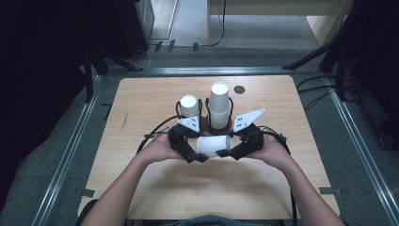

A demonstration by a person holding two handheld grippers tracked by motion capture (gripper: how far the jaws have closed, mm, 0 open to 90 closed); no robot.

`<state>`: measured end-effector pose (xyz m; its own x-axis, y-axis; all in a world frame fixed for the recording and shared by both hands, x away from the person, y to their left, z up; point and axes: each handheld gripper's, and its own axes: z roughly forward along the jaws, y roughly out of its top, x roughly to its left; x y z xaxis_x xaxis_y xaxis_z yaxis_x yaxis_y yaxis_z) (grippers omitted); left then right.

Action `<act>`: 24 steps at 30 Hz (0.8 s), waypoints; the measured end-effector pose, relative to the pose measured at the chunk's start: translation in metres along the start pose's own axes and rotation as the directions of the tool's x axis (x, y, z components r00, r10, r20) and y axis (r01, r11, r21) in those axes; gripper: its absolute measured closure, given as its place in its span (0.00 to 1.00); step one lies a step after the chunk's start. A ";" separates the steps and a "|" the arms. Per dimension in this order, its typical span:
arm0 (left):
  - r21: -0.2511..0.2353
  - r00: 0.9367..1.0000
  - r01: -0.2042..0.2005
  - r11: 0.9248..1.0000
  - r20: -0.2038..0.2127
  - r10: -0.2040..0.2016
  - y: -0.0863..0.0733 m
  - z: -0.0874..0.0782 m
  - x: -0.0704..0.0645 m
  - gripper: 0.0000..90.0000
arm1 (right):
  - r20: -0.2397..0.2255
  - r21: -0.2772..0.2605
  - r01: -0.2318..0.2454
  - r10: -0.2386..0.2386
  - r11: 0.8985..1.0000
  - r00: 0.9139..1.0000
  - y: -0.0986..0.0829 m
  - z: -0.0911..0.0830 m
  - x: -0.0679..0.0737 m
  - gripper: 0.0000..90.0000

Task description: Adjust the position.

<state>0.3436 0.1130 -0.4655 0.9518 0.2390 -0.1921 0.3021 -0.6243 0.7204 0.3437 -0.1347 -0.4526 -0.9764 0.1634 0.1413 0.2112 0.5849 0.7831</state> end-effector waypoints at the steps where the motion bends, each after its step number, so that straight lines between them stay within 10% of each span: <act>1: -0.014 1.000 0.005 1.000 0.003 -0.005 0.000 -0.001 0.000 0.02 | -0.001 -0.003 -0.003 0.003 1.000 1.000 0.000 -0.001 0.000 0.37; 24: -0.164 1.000 -0.028 0.986 0.003 0.029 -0.007 -0.001 -0.005 0.18 | -0.048 -0.126 -0.021 0.015 0.992 0.999 0.006 -0.012 0.002 0.36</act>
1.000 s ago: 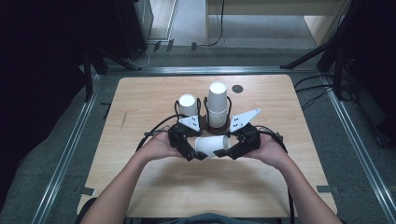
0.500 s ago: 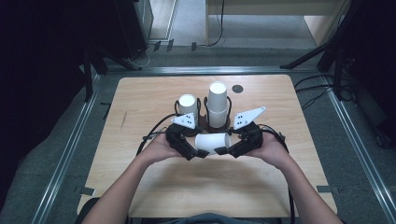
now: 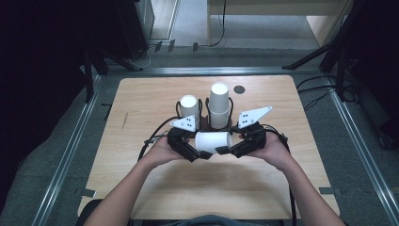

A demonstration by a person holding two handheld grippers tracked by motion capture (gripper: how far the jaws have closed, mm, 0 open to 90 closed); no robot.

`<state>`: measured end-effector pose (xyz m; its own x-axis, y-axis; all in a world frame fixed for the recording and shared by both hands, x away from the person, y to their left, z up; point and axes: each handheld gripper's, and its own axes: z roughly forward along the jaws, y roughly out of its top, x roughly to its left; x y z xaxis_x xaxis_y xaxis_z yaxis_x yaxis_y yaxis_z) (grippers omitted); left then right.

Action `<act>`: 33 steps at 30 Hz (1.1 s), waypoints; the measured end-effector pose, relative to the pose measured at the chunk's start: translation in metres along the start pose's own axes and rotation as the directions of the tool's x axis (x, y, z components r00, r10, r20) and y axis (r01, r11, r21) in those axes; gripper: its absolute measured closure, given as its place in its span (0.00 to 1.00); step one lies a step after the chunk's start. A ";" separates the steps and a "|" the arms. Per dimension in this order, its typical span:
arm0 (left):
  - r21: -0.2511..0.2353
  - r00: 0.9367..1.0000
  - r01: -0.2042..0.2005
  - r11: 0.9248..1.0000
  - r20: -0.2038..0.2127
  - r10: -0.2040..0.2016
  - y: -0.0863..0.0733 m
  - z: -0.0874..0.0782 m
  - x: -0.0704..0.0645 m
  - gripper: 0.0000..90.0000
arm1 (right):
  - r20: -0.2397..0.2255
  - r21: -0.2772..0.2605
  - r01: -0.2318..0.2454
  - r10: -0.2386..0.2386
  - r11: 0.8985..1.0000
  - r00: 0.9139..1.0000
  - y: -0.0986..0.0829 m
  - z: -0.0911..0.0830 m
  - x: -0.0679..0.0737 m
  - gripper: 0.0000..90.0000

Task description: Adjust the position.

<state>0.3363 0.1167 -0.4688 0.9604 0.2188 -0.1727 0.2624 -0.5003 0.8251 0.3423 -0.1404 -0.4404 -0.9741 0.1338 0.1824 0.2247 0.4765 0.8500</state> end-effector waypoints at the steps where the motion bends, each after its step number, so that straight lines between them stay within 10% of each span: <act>1: 0.001 1.000 -0.005 1.000 0.003 0.005 0.000 0.000 0.000 0.20 | 0.001 0.000 -0.004 0.004 1.000 1.000 0.000 -0.001 0.000 0.37; 33: 0.199 0.998 0.048 0.979 -0.041 -0.040 0.017 -0.029 0.013 0.26 | 0.079 0.172 0.038 -0.052 0.984 0.996 -0.011 0.015 -0.001 0.28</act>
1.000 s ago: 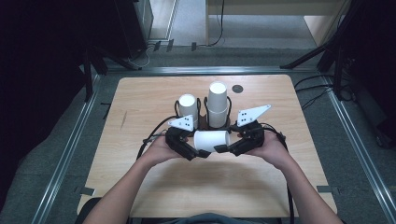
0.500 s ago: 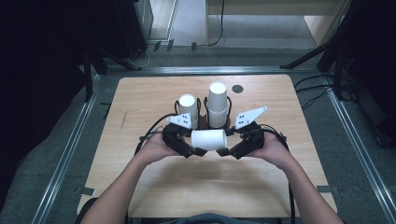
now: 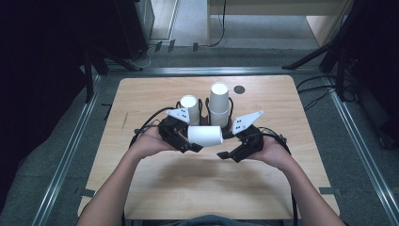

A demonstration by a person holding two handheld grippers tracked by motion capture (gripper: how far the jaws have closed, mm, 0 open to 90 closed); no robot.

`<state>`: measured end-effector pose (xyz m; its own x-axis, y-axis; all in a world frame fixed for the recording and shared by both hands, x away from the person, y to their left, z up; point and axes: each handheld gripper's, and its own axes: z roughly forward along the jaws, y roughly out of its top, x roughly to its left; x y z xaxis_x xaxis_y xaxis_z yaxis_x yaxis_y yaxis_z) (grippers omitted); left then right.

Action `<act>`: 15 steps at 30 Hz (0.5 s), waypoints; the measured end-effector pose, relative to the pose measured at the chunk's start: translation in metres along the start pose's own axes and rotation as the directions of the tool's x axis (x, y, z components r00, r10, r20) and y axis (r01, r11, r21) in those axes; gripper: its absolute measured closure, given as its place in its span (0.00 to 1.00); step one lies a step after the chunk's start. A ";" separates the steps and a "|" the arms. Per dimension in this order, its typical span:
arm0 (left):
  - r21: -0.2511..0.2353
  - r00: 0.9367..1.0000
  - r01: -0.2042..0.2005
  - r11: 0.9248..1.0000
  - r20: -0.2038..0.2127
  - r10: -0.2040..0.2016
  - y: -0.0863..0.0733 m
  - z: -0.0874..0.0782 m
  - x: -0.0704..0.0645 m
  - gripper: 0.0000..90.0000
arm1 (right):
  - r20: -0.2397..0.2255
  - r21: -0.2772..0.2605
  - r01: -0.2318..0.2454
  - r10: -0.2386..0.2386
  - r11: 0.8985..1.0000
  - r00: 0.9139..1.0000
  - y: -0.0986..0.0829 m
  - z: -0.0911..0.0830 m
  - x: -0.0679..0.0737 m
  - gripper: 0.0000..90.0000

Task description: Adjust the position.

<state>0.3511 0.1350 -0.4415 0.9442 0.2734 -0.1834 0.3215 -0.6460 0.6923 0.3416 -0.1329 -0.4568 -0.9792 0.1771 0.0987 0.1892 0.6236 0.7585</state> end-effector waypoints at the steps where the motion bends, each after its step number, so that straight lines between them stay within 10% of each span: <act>1: 0.016 1.000 -0.001 1.000 0.007 0.001 0.000 0.001 0.001 0.26 | 0.000 0.007 -0.002 0.002 1.000 1.000 0.000 0.001 0.000 0.28; 15: 0.171 0.999 -0.048 0.984 0.023 0.045 0.002 0.023 -0.001 0.26 | 0.004 0.025 0.003 -0.003 1.000 1.000 0.002 0.009 0.002 0.28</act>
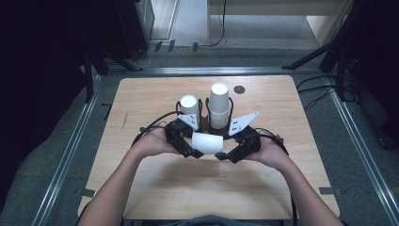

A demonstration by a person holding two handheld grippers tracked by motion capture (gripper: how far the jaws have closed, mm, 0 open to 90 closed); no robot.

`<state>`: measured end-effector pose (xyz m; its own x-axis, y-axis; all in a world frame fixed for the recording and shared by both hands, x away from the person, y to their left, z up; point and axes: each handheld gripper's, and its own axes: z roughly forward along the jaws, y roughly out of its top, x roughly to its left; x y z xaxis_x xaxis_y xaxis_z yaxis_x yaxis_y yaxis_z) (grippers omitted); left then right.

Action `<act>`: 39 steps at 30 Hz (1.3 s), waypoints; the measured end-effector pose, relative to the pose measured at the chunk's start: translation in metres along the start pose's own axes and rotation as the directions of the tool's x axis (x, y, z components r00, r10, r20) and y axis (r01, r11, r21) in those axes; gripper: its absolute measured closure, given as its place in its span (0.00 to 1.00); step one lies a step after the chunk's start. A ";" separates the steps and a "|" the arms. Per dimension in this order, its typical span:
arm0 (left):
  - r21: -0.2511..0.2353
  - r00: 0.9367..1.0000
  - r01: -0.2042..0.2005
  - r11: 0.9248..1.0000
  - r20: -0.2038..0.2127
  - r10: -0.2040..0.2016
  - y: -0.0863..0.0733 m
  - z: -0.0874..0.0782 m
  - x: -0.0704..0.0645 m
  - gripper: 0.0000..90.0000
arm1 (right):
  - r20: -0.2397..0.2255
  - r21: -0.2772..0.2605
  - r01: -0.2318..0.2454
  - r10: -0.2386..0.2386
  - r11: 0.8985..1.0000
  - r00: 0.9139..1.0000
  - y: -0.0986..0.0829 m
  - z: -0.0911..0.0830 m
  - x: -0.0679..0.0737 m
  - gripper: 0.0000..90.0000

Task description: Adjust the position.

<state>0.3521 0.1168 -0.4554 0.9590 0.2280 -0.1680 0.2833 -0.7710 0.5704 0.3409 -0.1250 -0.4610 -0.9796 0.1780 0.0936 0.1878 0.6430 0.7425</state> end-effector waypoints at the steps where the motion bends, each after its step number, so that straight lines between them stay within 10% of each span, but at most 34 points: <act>1: 0.004 1.000 -0.003 1.000 0.002 0.003 0.000 0.002 0.000 0.26 | -0.004 0.001 0.002 -0.002 1.000 1.000 0.000 0.001 0.000 0.28; 20: 0.027 0.999 -0.038 0.999 0.029 0.038 0.002 0.014 -0.006 0.26 | -0.024 0.059 0.069 -0.068 0.996 0.997 0.002 0.016 0.008 0.38; 32: -0.071 1.000 -0.017 0.997 0.023 0.018 -0.003 0.008 -0.004 0.15 | -0.017 0.015 0.052 -0.051 0.999 0.999 0.002 0.005 0.005 0.37; 39: -0.179 1.000 0.014 0.984 0.022 -0.011 -0.007 0.000 -0.004 0.14 | -0.025 -0.040 0.028 -0.029 0.999 0.999 0.002 -0.003 0.001 0.37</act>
<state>0.3465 0.1210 -0.4583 0.9557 0.2234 -0.1915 0.2924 -0.6489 0.7024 0.3397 -0.1257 -0.4576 -0.9862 0.1404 0.0883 0.1570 0.6178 0.7705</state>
